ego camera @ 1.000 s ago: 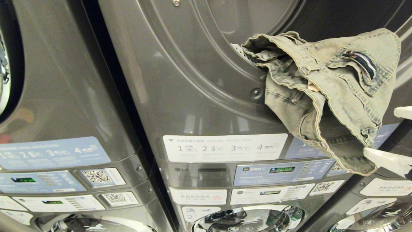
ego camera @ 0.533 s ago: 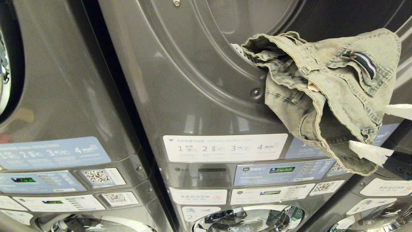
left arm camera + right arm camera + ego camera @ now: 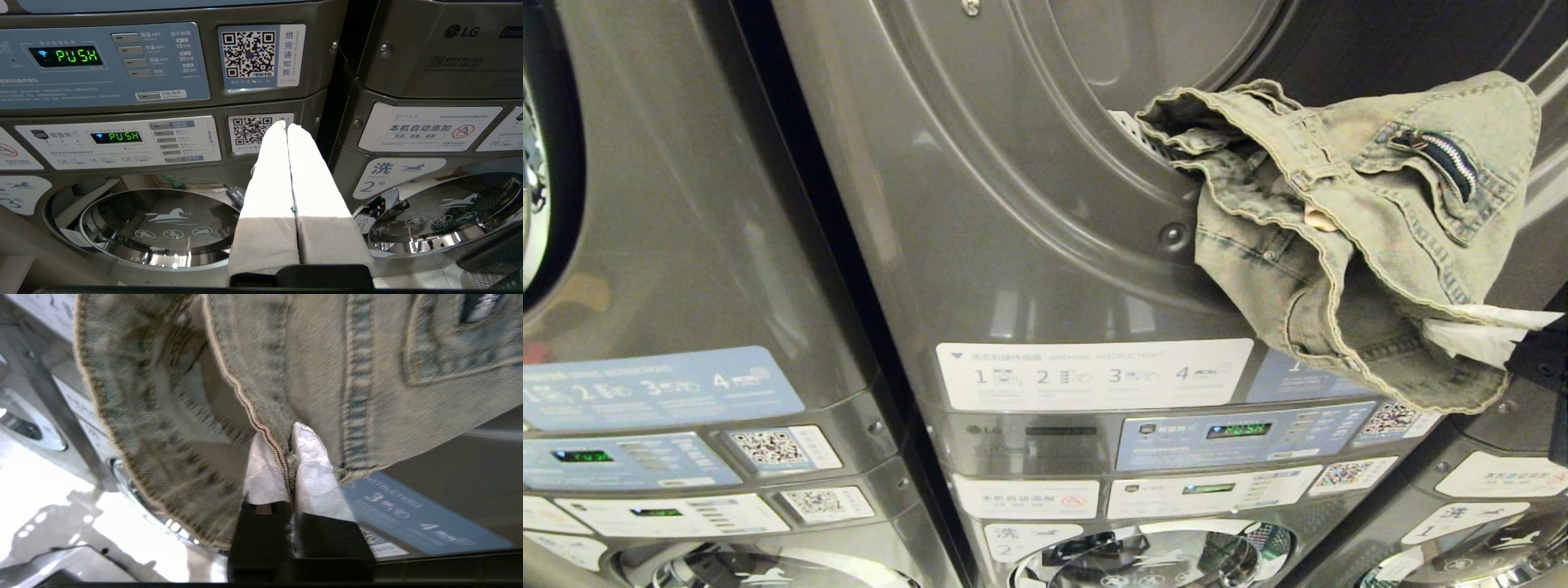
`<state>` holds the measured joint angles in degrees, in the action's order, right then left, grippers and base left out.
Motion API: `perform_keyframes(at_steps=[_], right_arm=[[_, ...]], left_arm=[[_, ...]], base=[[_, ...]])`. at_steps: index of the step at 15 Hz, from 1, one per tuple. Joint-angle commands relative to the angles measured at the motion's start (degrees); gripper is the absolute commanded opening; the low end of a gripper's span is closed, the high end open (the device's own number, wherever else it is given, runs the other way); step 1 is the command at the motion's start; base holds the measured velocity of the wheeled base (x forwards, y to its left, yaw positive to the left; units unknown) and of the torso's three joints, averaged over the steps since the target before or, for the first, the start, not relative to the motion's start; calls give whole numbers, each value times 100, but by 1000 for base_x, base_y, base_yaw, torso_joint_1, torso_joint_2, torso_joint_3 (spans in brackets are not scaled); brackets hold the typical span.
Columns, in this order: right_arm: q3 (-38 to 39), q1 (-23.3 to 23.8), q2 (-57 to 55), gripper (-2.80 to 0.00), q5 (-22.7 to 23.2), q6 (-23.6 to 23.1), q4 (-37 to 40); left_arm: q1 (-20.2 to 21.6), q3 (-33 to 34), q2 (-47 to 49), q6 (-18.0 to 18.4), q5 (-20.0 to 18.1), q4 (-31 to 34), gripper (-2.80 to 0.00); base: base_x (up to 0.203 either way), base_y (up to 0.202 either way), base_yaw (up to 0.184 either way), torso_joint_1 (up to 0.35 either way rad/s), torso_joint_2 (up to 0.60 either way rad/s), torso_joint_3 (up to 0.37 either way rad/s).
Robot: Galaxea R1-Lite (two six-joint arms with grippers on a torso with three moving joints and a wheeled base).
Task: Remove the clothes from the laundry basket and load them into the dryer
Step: Put the clothes in the dryer
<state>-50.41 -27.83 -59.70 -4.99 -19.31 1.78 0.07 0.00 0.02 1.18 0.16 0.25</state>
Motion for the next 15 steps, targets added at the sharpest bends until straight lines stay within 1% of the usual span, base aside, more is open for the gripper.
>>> perform_keyframes(at_steps=[1,2,3,4,6,9,11,13,14,15], right_arm=[[-224,-3,-75,-280,-2,-13,-41],[-376,-3,-211,-280,-1,-68,-175],[-601,-3,-444,-280,-2,-234,-497],[-799,-3,-694,-280,-1,-378,-910],[-1395,3,-1378,-280,-5,-480,-1665],[-2931,68,-2531,-280,-6,-511,-2366],[-4168,219,-3457,-280,-12,-542,-2915],[-5516,480,-4518,-280,-12,-588,-3492],[-5943,672,-4944,-280,3,-593,-3792],[-6162,874,-5290,-280,13,-574,-4093]], left_arm=[[1,0,-2,5,2,1,-280],[1,0,-2,5,2,1,-280],[1,0,-2,5,2,1,-280],[1,0,-2,5,2,1,-280],[1,0,-2,5,2,1,-280],[1,0,-2,-4,2,1,-280],[1,0,-2,-4,2,1,-280],[1,0,-2,-4,2,1,-280],[1,0,-2,-5,2,1,-280],[1,8,-2,-13,2,1,-280]], base=[[0,0,0,0,0,0],[0,0,0,0,0,0],[0,0,0,0,0,0],[0,0,0,0,0,0],[0,0,0,0,0,0],[0,0,0,0,0,0],[0,0,0,0,0,0],[0,0,0,0,0,0],[0,0,0,0,0,0],[0,0,0,0,0,0]])
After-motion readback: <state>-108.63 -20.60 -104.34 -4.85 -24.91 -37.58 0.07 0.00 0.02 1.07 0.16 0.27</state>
